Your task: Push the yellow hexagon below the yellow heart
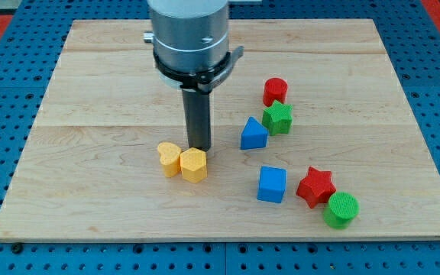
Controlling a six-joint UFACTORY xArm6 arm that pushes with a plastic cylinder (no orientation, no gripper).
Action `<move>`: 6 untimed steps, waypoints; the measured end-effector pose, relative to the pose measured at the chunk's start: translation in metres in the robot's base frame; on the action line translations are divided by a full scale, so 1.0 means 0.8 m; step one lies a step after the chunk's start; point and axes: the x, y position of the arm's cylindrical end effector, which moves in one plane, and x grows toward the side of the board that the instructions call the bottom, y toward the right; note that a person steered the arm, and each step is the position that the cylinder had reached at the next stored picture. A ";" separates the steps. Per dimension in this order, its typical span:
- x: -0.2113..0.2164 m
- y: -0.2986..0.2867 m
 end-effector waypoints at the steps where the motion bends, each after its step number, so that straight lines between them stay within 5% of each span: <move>1: 0.002 0.020; 2: 0.030 0.058; 4: 0.046 -0.083; 6: 0.036 -0.086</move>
